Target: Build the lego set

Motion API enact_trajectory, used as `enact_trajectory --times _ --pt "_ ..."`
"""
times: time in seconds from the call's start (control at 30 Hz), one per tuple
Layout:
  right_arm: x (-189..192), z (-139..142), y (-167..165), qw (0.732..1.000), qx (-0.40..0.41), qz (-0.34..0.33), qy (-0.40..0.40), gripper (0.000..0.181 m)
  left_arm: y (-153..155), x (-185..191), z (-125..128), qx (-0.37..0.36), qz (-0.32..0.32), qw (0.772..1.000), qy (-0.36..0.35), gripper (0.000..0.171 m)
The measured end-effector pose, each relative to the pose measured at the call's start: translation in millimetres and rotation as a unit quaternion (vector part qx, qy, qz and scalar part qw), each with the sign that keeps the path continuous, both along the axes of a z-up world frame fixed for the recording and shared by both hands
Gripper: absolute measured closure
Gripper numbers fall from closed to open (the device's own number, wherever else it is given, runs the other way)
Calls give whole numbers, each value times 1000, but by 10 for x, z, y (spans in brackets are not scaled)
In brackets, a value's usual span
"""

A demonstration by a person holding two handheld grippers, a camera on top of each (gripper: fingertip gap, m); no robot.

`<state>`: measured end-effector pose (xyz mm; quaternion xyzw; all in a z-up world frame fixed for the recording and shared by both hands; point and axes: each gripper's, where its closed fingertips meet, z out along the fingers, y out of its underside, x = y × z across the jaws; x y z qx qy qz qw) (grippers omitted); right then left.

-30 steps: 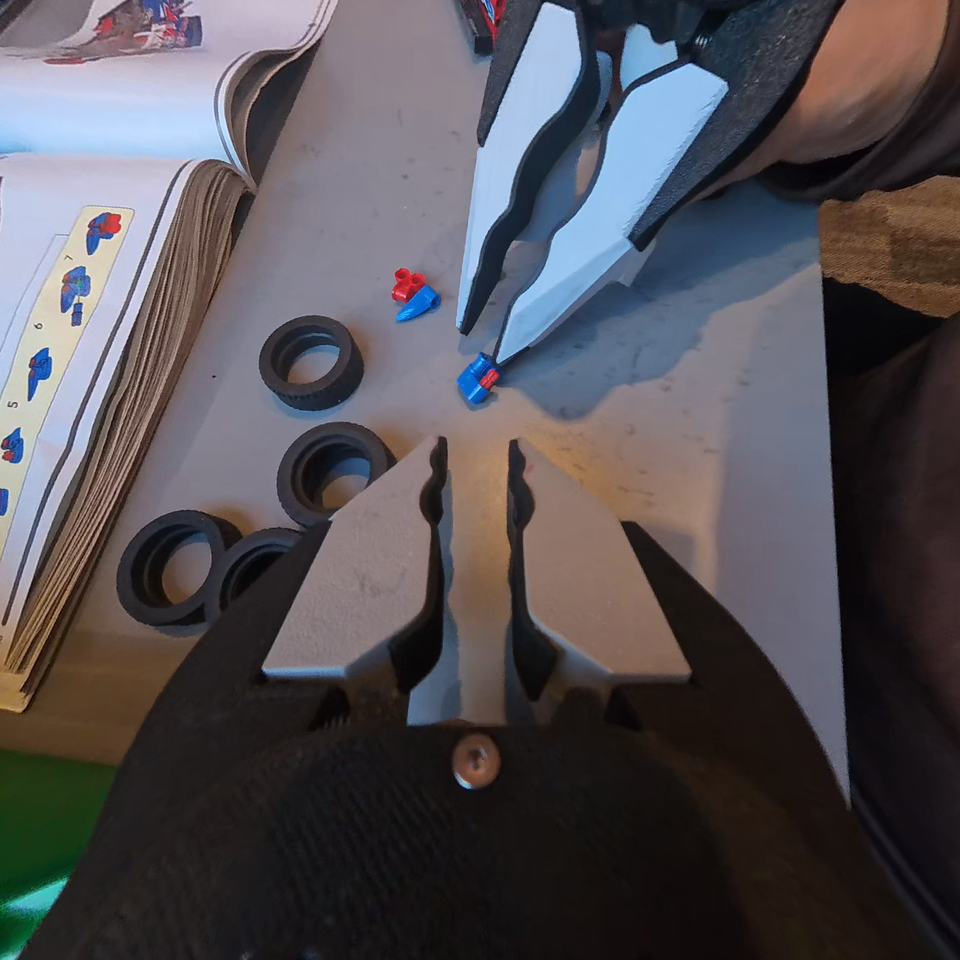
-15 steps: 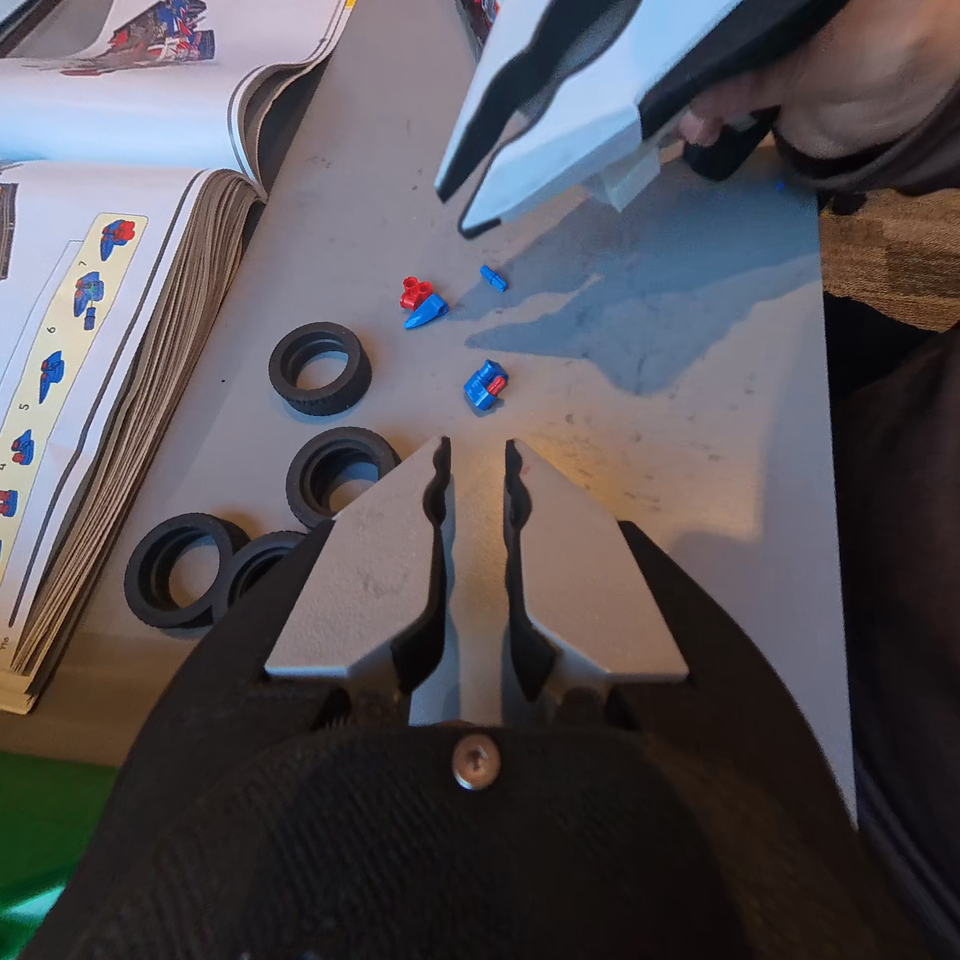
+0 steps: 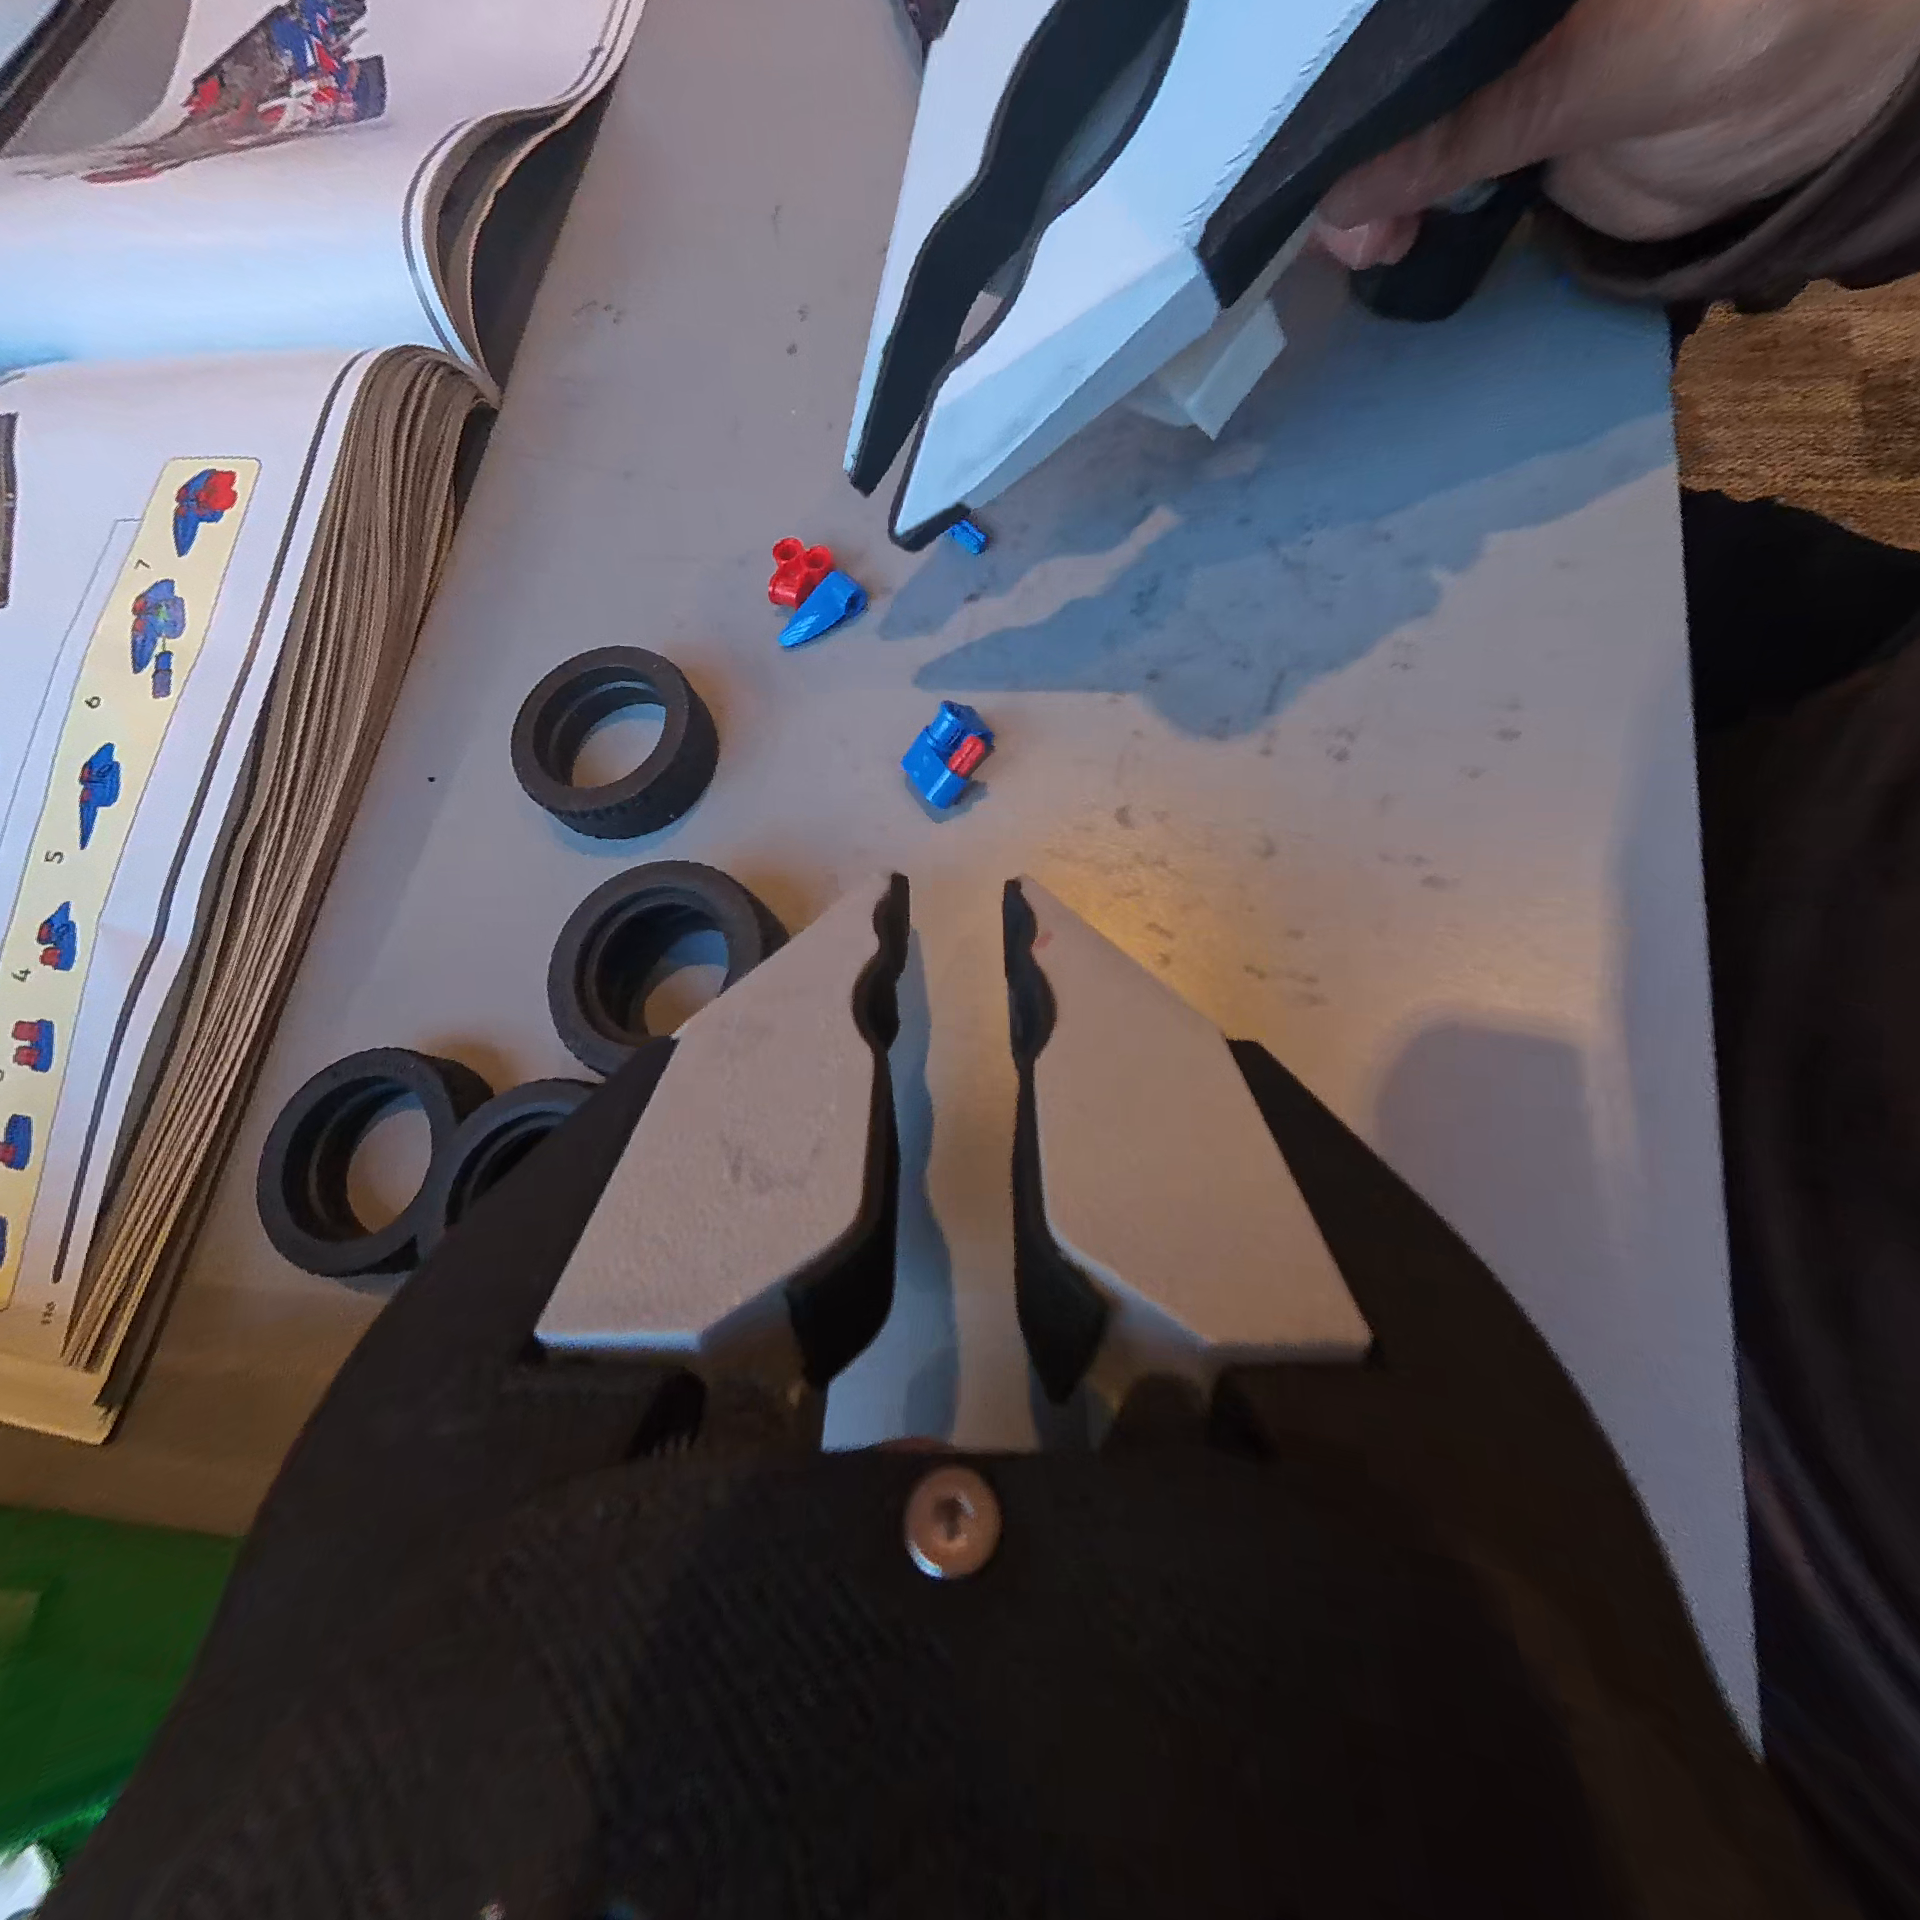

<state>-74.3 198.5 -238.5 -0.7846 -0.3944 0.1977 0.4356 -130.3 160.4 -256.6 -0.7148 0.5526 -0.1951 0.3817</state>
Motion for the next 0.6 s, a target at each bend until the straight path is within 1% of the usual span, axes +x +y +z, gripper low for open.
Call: enact_trajectory --times 0.6 --pt "-8 -96 56 999 -32 2 -7 168 -12 10 -20 -7 -6 1000 4 158"
